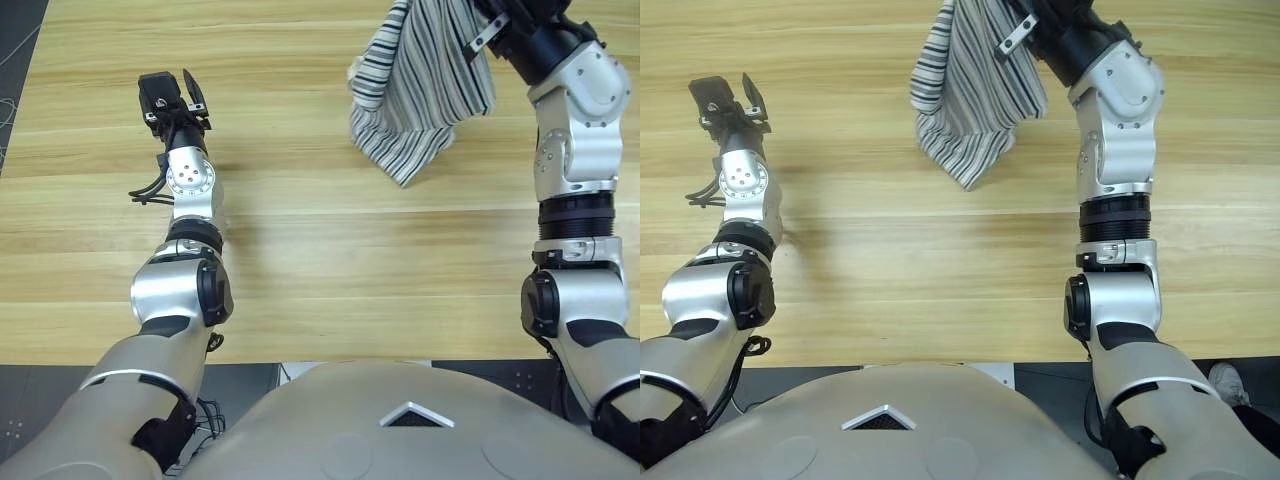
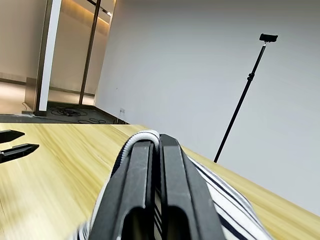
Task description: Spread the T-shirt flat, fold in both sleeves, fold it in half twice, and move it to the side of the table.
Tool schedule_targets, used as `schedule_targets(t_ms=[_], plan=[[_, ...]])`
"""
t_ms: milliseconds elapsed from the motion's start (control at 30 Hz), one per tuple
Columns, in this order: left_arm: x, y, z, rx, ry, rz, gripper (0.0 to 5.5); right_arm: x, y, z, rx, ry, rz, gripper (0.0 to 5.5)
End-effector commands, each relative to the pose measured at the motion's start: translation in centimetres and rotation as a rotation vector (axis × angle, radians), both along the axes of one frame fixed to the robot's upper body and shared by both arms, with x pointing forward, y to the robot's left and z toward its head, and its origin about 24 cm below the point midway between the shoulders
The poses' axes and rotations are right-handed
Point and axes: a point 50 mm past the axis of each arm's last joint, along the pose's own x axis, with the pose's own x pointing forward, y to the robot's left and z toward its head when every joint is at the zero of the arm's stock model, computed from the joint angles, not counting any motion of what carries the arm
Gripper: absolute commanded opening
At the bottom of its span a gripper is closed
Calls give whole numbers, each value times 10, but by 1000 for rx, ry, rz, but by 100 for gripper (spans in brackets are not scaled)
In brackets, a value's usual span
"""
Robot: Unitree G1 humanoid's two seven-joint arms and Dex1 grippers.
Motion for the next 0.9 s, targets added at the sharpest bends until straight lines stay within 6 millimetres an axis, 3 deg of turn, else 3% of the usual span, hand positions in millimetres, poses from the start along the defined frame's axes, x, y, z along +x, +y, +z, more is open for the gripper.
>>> schedule_targets(t_ms=[33, 133, 267, 300, 367, 467, 600, 667, 833, 867, 900], plan=[[6, -38, 12, 58, -90, -318, 311, -3, 3, 18, -23, -39, 38, 13], [2, -62, 15, 156, -112, -520, 311, -16, -4, 0, -173, 43, 123, 13], [2, -61, 21, 114, -142, -554, 311, -69, 6, -31, -155, 322, 602, 13], [1, -59, 22, 92, -149, -550, 311, -74, 10, -39, -98, 405, 655, 13], [-1, -58, 23, 29, -171, -574, 311, -60, 14, -53, 8, 505, 570, 13], [-13, -63, 29, -13, -230, -736, 311, -36, 16, -33, 180, 472, 464, 13], [-34, -64, 40, -36, -297, -915, 311, -23, 16, 32, 416, 303, 498, 13], [-36, -62, 42, -66, -305, -920, 311, -20, 14, 49, 493, 259, 492, 13], [-38, -64, 40, -93, -294, -928, 311, -15, 5, 51, 582, 228, 417, 13], [-37, -64, 40, -96, -290, -927, 311, -14, 5, 44, 520, 246, 399, 13], [-37, -63, 39, -98, -285, -921, 311, -17, 11, 24, 334, 298, 399, 13]])
